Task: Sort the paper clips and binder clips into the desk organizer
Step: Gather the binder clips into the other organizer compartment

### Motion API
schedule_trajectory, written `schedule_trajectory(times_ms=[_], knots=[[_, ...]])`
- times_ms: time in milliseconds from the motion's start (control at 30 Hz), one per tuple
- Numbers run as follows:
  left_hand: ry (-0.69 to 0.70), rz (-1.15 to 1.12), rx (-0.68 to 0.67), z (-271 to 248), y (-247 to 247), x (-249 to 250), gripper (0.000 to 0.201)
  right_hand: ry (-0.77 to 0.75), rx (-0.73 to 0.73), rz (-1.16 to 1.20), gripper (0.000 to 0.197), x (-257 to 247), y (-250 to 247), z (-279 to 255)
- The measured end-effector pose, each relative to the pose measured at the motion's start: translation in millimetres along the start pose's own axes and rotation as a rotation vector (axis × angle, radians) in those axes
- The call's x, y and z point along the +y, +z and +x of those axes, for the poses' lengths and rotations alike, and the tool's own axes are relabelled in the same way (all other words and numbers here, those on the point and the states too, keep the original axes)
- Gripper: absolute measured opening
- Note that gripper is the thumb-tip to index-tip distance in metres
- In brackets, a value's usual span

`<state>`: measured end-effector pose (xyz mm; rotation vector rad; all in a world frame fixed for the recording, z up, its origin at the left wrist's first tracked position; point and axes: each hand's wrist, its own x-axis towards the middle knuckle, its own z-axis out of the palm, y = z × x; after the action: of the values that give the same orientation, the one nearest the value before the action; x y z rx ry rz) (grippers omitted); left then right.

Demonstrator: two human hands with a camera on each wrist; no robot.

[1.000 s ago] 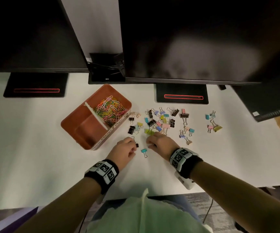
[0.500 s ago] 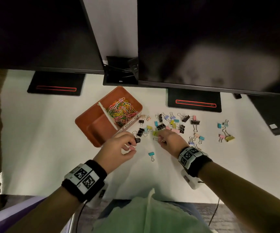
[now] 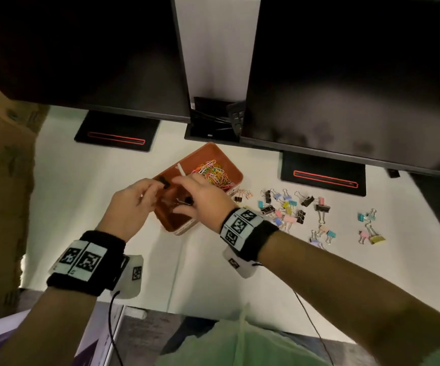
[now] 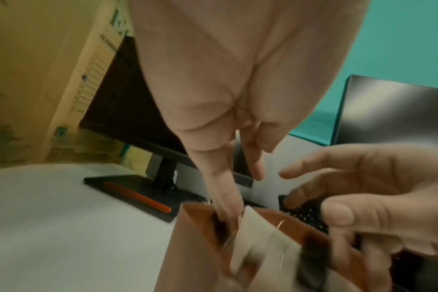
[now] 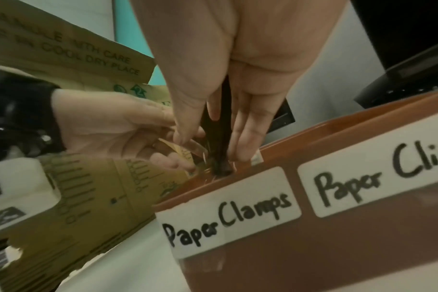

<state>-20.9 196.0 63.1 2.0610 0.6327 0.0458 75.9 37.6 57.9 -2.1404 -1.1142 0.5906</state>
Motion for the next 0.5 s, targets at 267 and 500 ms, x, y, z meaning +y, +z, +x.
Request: schedule_trajectory(times_ms=[267,500], knots=[[0.287,0.051,-0.152,-29.0,52.5,47.9,0.013,0.244,0.263,-0.112,0.035,86.0,-43.8,-60.7],[0.227,0.425,-0.478,-24.1,162.6,29.1,0.053,0.369,-0.202,-0.367,0.060,141.9,-54.7,-79.2]])
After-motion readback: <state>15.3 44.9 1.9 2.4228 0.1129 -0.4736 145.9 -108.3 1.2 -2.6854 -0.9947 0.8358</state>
